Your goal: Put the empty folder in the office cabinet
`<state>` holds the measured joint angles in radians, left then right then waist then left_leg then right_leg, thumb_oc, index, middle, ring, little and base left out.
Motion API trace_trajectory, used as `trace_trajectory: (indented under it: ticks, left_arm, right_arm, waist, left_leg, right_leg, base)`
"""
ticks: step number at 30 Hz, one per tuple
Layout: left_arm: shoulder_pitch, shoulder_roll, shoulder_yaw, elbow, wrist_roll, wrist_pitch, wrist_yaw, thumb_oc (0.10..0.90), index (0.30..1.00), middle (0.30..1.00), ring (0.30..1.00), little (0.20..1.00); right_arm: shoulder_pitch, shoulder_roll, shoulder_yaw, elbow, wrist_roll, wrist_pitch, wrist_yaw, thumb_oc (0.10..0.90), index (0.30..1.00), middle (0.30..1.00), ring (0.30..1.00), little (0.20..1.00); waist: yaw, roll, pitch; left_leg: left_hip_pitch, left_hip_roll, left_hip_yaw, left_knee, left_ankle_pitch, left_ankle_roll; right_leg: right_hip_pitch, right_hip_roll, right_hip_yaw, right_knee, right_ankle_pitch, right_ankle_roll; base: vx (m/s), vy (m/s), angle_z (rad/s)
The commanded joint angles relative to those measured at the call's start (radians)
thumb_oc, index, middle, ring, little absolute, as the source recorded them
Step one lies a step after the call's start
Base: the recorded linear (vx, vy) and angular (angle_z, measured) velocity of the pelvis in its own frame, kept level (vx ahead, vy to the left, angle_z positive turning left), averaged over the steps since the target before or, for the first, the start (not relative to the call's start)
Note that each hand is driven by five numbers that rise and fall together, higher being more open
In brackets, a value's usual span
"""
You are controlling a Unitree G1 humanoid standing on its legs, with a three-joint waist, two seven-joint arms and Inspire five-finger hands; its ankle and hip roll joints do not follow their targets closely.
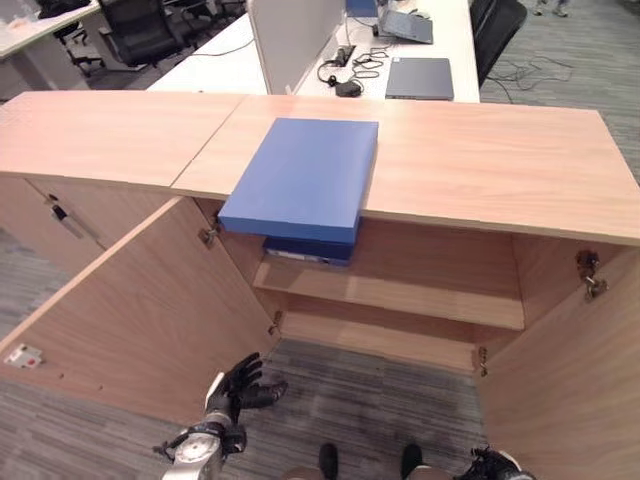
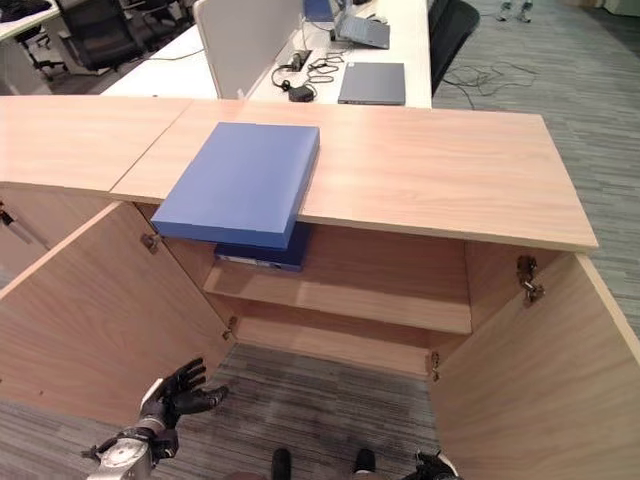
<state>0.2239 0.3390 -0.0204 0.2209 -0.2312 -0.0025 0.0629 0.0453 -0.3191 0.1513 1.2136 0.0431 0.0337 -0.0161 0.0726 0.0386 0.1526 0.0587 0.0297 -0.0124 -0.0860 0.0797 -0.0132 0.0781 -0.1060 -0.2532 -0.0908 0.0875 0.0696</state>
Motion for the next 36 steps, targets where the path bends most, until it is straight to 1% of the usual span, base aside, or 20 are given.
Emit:
trace_trajectory:
  ticks: [1, 4, 5, 6, 9, 12, 15, 16, 17, 18, 19, 22, 25, 30, 32, 34, 36]
  left_arm:
    - [-0.047, 0.064, 0.141, -0.140, 0.212, -0.099, 0.125, 0.800, 0.900, 0.900, 0.900, 0.900]
    - [-0.041, 0.065, 0.186, -0.205, 0.305, -0.110, 0.193, 0.800, 0.900, 0.900, 0.900, 0.900]
    - [-0.040, 0.065, 0.186, -0.208, 0.307, -0.109, 0.193, 0.800, 0.900, 0.900, 0.900, 0.900]
    - [-0.041, 0.069, 0.216, -0.250, 0.388, -0.110, 0.267, 0.800, 0.900, 0.900, 0.900, 0.900]
    - [-0.073, 0.079, 0.247, -0.285, 0.497, -0.113, 0.377, 0.800, 0.900, 0.900, 0.900, 0.900]
    - [-0.129, 0.108, 0.243, -0.296, 0.583, -0.104, 0.451, 0.800, 0.900, 0.900, 0.900, 0.900]
    - [-0.226, 0.170, 0.204, -0.296, 0.708, -0.080, 0.505, 0.800, 0.900, 0.900, 0.900, 0.900]
    - [-0.281, 0.188, 0.189, -0.335, 0.745, -0.077, 0.508, 0.800, 0.900, 0.900, 0.900, 0.900]
    - [-0.284, 0.188, 0.189, -0.336, 0.746, -0.075, 0.507, 0.800, 0.900, 0.900, 0.900, 0.900]
    - [-0.323, 0.207, 0.184, -0.383, 0.789, -0.080, 0.504, 0.800, 0.900, 0.900, 0.900, 0.900]
    - [-0.324, 0.207, 0.185, -0.386, 0.791, -0.078, 0.502, 0.800, 0.900, 0.900, 0.900, 0.900]
    - [-0.381, 0.237, 0.161, -0.465, 0.861, -0.096, 0.492, 0.800, 0.900, 0.900, 0.900, 0.900]
    - [-0.433, 0.267, 0.110, -0.504, 0.906, -0.112, 0.465, 0.800, 0.900, 0.900, 0.900, 0.900]
    - [-0.526, 0.311, 0.000, -0.479, 0.962, -0.128, 0.418, 0.800, 0.900, 0.900, 0.900, 0.900]
    - [-0.579, 0.328, -0.066, -0.466, 0.973, -0.140, 0.387, 0.800, 0.900, 0.900, 0.900, 0.900]
    - [-0.597, 0.334, -0.090, -0.458, 0.972, -0.144, 0.375, 0.800, 0.900, 0.900, 0.900, 0.900]
    - [-0.616, 0.339, -0.130, -0.445, 0.943, -0.156, 0.336, 0.800, 0.900, 0.900, 0.900, 0.900]
  right_arm:
    - [-0.022, 0.019, 0.009, 0.023, 0.012, -0.006, -0.031, 0.800, 0.900, 0.900, 0.900, 0.900]
    - [0.000, 0.036, 0.014, 0.030, 0.017, -0.010, -0.027, 0.800, 0.900, 0.900, 0.900, 0.900]
    - [0.000, 0.036, 0.014, 0.031, 0.017, -0.011, -0.028, 0.800, 0.900, 0.900, 0.900, 0.900]
    - [0.010, 0.052, 0.024, 0.032, 0.026, -0.017, -0.029, 0.800, 0.900, 0.900, 0.900, 0.900]
    - [0.011, 0.073, 0.046, 0.043, 0.037, -0.030, -0.034, 0.800, 0.900, 0.900, 0.900, 0.900]
    - [-0.001, 0.083, 0.075, 0.064, 0.031, -0.035, -0.037, 0.800, 0.900, 0.900, 0.900, 0.900]
    - [-0.029, 0.093, 0.105, 0.097, 0.021, -0.040, -0.040, 0.800, 0.900, 0.900, 0.900, 0.900]
    - [-0.043, 0.096, 0.120, 0.116, 0.015, -0.039, -0.038, 0.800, 0.900, 0.900, 0.900, 0.900]
    - [-0.046, 0.097, 0.119, 0.117, 0.015, -0.039, -0.038, 0.800, 0.900, 0.900, 0.900, 0.900]
    - [-0.053, 0.101, 0.129, 0.130, 0.010, -0.039, -0.035, 0.800, 0.900, 0.900, 0.900, 0.900]
    - [-0.055, 0.102, 0.128, 0.132, 0.010, -0.040, -0.035, 0.800, 0.900, 0.900, 0.900, 0.900]
    - [-0.062, 0.103, 0.141, 0.140, 0.002, -0.040, -0.030, 0.800, 0.900, 0.900, 0.900, 0.900]
    - [-0.063, 0.104, 0.150, 0.148, -0.008, -0.042, -0.024, 0.800, 0.900, 0.900, 0.900, 0.900]
    - [-0.064, 0.095, 0.166, 0.151, -0.022, -0.043, -0.016, 0.800, 0.900, 0.900, 0.900, 0.900]
    - [-0.066, 0.089, 0.174, 0.147, -0.022, -0.044, -0.012, 0.800, 0.900, 0.900, 0.900, 0.900]
    - [-0.068, 0.089, 0.174, 0.143, -0.021, -0.044, -0.009, 0.800, 0.900, 0.900, 0.900, 0.900]
    - [-0.070, 0.084, 0.175, 0.136, -0.016, -0.046, -0.008, 0.800, 0.900, 0.900, 0.900, 0.900]
  waist:
    - [0.021, -0.052, -0.052]
    - [0.025, -0.063, -0.058]
    - [0.025, -0.063, -0.057]
    - [0.026, -0.069, -0.062]
    - [0.027, -0.076, -0.071]
    - [0.028, -0.079, -0.080]
    - [0.025, -0.077, -0.092]
    - [0.022, -0.075, -0.101]
    - [0.023, -0.076, -0.099]
    - [0.019, -0.074, -0.106]
    - [0.021, -0.074, -0.104]
    - [0.014, -0.072, -0.112]
    - [0.005, -0.070, -0.116]
    - [-0.011, -0.069, -0.122]
    - [-0.020, -0.068, -0.125]
    - [-0.020, -0.069, -0.124]
    - [-0.023, -0.068, -0.124]
  left_leg:
    - [-0.008, -0.044, -0.019, -0.001, -0.092, 0.005]
    - [0.005, -0.034, -0.023, -0.001, -0.098, -0.004]
    - [0.006, -0.034, -0.023, -0.001, -0.098, -0.004]
    - [0.015, -0.028, -0.023, -0.001, -0.103, -0.009]
    - [0.028, -0.020, -0.021, -0.001, -0.110, -0.016]
    - [0.038, -0.015, -0.018, -0.001, -0.115, -0.020]
    - [0.051, -0.015, -0.014, -0.001, -0.123, -0.020]
    - [0.058, -0.015, -0.012, -0.001, -0.127, -0.019]
    - [0.058, -0.015, -0.012, -0.001, -0.128, -0.019]
    - [0.062, -0.017, -0.010, -0.001, -0.132, -0.019]
    - [0.063, -0.017, -0.009, -0.001, -0.133, -0.019]
    - [0.071, -0.017, -0.003, -0.001, -0.141, -0.017]
    - [0.075, -0.017, 0.004, -0.001, -0.146, -0.015]
    - [0.080, -0.016, 0.013, -0.001, -0.150, -0.015]
    - [0.082, -0.015, 0.017, -0.001, -0.153, -0.015]
    - [0.083, -0.015, 0.018, -0.001, -0.154, -0.015]
    - [0.083, -0.014, 0.021, -0.001, -0.154, -0.015]
  right_leg:
    - [0.028, -0.042, 0.025, 0.011, -0.064, 0.059]
    - [0.049, -0.038, 0.020, 0.004, -0.073, 0.058]
    - [0.050, -0.038, 0.019, 0.004, -0.073, 0.058]
    - [0.058, -0.036, 0.022, 0.004, -0.081, 0.057]
    - [0.067, -0.034, 0.024, 0.004, -0.091, 0.056]
    - [0.074, -0.030, 0.023, 0.004, -0.097, 0.057]
    - [0.082, -0.031, 0.024, 0.004, -0.099, 0.059]
    - [0.086, -0.033, 0.026, 0.004, -0.099, 0.059]
    - [0.086, -0.033, 0.026, 0.004, -0.099, 0.059]
    - [0.088, -0.033, 0.030, 0.004, -0.100, 0.059]
    - [0.088, -0.033, 0.031, 0.004, -0.100, 0.060]
    - [0.087, -0.034, 0.038, 0.004, -0.096, 0.061]
    - [0.086, -0.034, 0.045, 0.004, -0.093, 0.063]
    - [0.088, -0.033, 0.053, 0.004, -0.092, 0.063]
    - [0.087, -0.032, 0.057, 0.004, -0.091, 0.064]
    - [0.087, -0.032, 0.058, 0.004, -0.091, 0.064]
    - [0.085, -0.033, 0.061, 0.004, -0.089, 0.065]
  base:
    - [0.08, -0.110, 0.12]
    - [0.06, -0.082, 0.06]
    - [0.05, -0.071, 0.00]
    - [0.05, -0.062, -0.01]
    - [0.06, -0.059, 0.00]
    - [0.05, -0.030, 0.01]
    - [0.06, -0.007, 0.00]
    - [0.06, -0.001, 0.00]
    - [0.06, 0.002, -0.01]
    - [0.00, 0.000, 0.00]
    - [0.04, 0.004, -0.02]
    - [0.03, 0.007, -0.05]
    - [0.01, 0.007, -0.04]
    - [0.00, 0.006, -0.06]
    - [0.00, 0.000, 0.00]
    - [0.00, 0.003, -0.03]
    - [0.00, 0.005, -0.10]
